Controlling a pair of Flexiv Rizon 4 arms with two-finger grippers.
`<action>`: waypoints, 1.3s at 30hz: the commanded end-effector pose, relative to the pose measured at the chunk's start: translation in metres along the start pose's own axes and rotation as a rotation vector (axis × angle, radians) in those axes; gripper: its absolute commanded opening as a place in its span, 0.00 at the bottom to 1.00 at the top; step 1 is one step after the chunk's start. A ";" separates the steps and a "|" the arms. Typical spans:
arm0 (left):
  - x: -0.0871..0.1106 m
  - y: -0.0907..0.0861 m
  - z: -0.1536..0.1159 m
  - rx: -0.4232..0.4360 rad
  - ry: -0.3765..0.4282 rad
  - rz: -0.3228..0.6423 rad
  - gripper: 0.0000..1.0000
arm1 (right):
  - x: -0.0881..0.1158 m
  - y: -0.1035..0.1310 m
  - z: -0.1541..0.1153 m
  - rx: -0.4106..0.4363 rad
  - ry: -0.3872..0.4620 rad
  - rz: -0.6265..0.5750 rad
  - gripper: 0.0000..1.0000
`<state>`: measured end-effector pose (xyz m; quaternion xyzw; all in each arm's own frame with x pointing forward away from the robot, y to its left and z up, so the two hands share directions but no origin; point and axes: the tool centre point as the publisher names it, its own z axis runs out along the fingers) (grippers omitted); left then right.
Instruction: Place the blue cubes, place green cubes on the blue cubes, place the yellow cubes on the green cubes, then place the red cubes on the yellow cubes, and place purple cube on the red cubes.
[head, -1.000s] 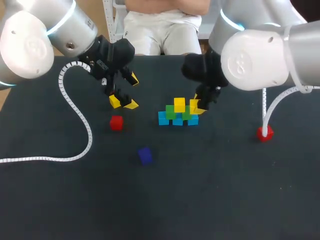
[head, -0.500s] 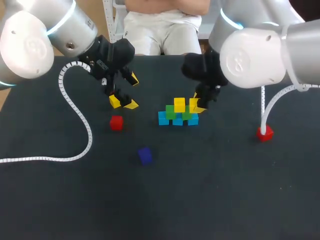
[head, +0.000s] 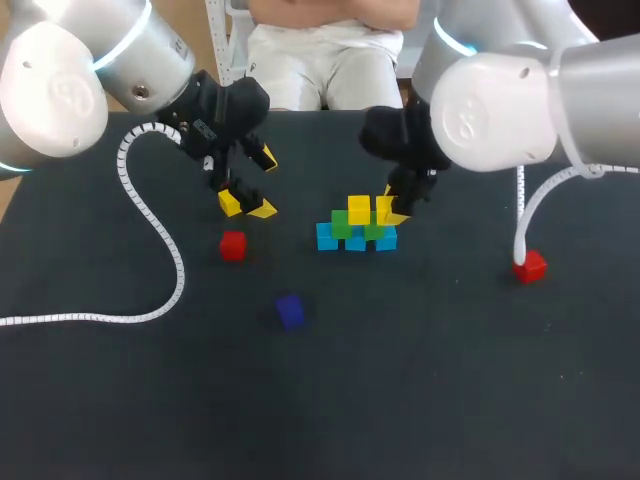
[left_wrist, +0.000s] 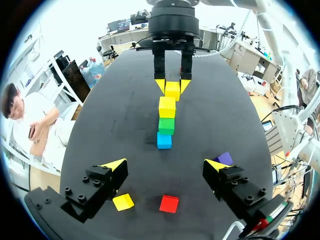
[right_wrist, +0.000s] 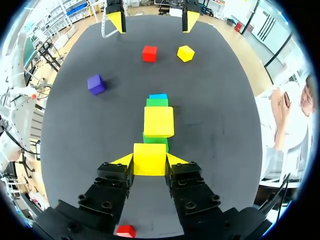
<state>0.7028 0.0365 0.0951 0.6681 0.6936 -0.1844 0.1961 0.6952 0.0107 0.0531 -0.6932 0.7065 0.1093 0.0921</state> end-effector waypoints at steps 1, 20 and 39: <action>0.000 0.001 0.000 0.002 0.003 0.000 1.00 | 0.000 -0.004 0.002 -0.008 -0.001 -0.004 0.01; 0.000 0.001 0.000 0.002 0.003 0.000 1.00 | -0.002 -0.010 0.003 -0.001 -0.002 -0.011 0.03; 0.000 0.001 0.000 0.002 0.003 0.000 1.00 | -0.007 -0.014 0.009 -0.010 0.003 -0.024 0.03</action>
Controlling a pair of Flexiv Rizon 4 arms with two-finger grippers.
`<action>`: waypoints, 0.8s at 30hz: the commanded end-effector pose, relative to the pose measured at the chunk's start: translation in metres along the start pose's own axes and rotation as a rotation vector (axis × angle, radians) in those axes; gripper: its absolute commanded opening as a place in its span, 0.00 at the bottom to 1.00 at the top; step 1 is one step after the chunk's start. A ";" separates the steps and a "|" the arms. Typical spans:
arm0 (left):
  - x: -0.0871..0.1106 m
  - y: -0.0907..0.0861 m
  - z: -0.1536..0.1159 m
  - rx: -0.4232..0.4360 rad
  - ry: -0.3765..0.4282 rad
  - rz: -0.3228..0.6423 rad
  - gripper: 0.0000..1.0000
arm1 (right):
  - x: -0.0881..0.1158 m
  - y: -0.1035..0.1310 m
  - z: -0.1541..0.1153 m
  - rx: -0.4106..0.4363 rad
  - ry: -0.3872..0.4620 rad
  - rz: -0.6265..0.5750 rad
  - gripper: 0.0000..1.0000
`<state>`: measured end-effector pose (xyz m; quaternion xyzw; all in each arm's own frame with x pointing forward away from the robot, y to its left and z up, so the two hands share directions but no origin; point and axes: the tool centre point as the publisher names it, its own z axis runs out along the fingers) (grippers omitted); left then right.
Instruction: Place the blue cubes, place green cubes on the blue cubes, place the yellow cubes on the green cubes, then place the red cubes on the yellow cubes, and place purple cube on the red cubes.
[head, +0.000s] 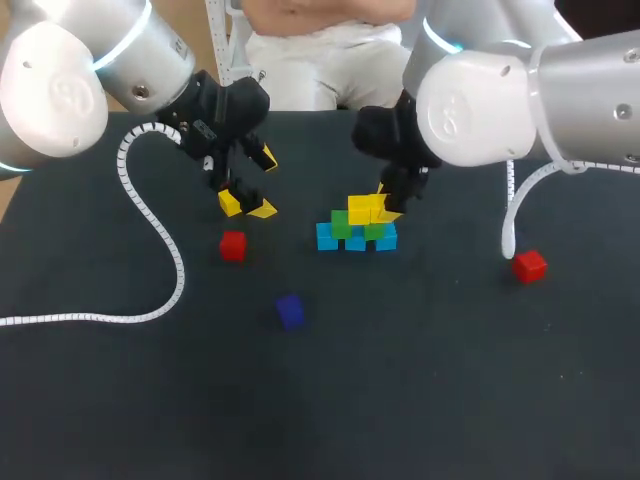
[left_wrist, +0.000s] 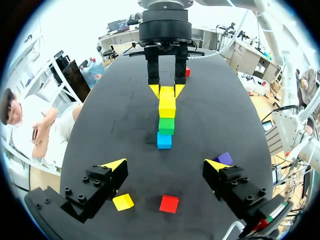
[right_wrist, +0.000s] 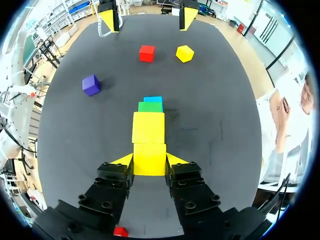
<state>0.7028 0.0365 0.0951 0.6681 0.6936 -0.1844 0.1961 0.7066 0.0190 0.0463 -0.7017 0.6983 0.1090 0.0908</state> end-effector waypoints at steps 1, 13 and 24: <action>0.000 0.001 0.000 0.002 0.003 0.000 1.00 | 0.000 -0.003 0.001 -0.005 -0.001 0.000 0.03; 0.000 0.001 0.000 0.002 0.003 0.000 1.00 | 0.001 -0.006 0.002 -0.009 -0.001 0.002 0.06; 0.000 0.001 0.000 0.002 0.003 0.000 1.00 | -0.001 -0.006 0.003 -0.011 0.002 -0.003 0.15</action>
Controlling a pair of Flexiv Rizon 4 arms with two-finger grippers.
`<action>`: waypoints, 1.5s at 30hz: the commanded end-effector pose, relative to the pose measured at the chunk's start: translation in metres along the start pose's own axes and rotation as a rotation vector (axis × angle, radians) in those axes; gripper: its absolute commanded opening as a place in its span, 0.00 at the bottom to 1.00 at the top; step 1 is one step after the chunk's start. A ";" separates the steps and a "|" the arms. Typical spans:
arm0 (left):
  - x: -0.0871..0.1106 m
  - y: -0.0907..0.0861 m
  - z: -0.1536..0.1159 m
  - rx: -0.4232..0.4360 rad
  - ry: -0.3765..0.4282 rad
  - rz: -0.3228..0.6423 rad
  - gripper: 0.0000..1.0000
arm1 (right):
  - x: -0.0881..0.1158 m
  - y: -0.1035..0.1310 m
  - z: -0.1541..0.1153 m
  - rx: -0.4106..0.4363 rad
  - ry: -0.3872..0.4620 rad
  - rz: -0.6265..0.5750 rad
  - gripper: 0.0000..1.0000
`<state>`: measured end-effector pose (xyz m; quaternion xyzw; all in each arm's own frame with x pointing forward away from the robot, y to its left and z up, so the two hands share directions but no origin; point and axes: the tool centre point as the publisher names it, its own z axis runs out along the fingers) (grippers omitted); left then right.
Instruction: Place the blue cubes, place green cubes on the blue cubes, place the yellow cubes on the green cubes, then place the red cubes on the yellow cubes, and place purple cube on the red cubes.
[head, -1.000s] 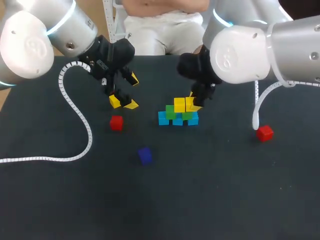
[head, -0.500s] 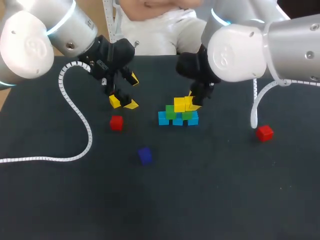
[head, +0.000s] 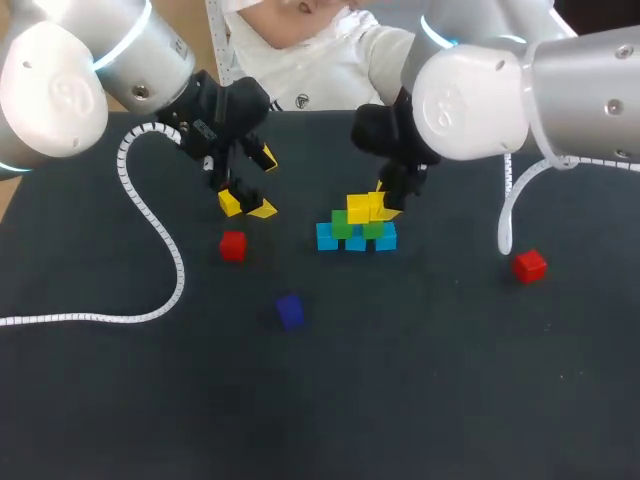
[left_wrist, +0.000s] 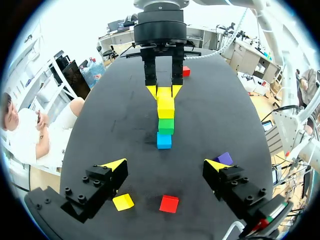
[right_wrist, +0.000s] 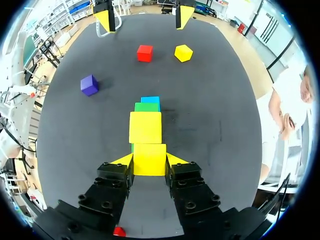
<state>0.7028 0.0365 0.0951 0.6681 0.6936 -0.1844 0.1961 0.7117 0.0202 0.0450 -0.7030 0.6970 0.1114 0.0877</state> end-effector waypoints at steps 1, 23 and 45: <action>0.000 0.001 0.000 0.002 0.003 0.000 1.00 | -0.001 -0.001 0.002 -0.003 0.001 -0.001 0.17; 0.000 0.001 0.000 0.002 0.003 0.000 1.00 | -0.002 -0.002 0.004 -0.010 0.010 -0.001 0.50; 0.000 0.001 0.000 0.002 0.003 0.000 1.00 | 0.015 0.000 -0.026 -0.005 -0.132 0.037 1.00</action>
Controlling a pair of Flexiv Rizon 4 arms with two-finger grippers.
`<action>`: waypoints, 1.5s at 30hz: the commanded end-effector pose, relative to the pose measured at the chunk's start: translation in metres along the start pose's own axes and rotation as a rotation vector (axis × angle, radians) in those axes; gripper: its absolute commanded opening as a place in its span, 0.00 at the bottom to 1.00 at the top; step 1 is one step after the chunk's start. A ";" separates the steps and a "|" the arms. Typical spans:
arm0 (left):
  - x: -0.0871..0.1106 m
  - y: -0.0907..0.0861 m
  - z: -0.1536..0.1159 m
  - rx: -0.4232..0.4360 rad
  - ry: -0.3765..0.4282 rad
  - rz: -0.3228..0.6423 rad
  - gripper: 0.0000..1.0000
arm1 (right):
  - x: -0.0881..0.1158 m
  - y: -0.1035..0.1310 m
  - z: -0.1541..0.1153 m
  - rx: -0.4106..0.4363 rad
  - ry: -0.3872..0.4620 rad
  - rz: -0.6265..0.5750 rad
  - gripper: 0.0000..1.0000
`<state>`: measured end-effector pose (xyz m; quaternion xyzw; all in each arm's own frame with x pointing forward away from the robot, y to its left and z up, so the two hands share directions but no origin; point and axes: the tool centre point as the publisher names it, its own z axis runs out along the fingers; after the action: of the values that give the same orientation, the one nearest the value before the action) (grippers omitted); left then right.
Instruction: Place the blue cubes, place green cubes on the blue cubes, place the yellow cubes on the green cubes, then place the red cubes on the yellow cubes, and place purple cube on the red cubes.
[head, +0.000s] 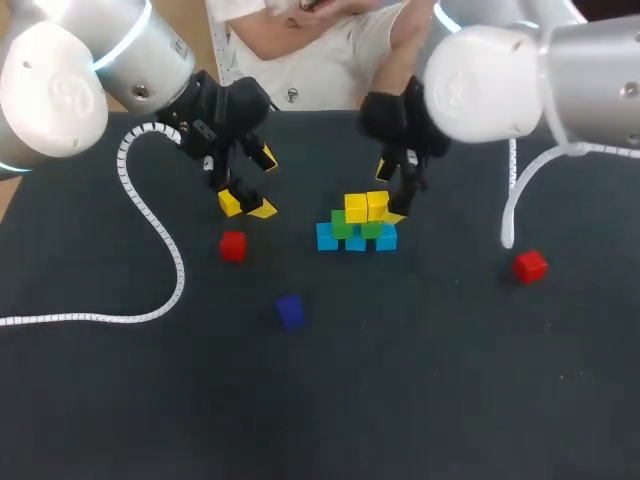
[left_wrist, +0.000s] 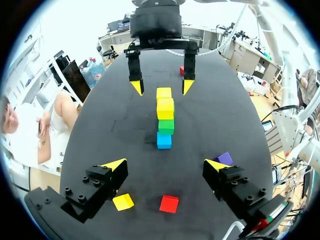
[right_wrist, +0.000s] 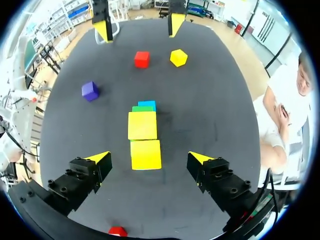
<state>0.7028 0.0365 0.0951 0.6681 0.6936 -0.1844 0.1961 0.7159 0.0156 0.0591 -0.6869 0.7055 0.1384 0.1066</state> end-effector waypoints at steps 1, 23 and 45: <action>0.000 0.001 0.000 0.002 0.002 0.000 1.00 | 0.016 0.004 -0.015 -0.002 -0.080 0.009 1.00; 0.000 0.001 0.000 0.002 0.002 0.000 1.00 | 0.051 0.009 -0.049 -0.032 -0.278 0.070 1.00; 0.000 0.001 0.000 0.002 0.002 0.000 1.00 | 0.071 0.024 -0.070 -0.087 -0.423 0.056 1.00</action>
<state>0.7028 0.0365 0.0951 0.6681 0.6936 -0.1844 0.1961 0.6940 -0.0733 0.0992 -0.6260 0.6814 0.3109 0.2169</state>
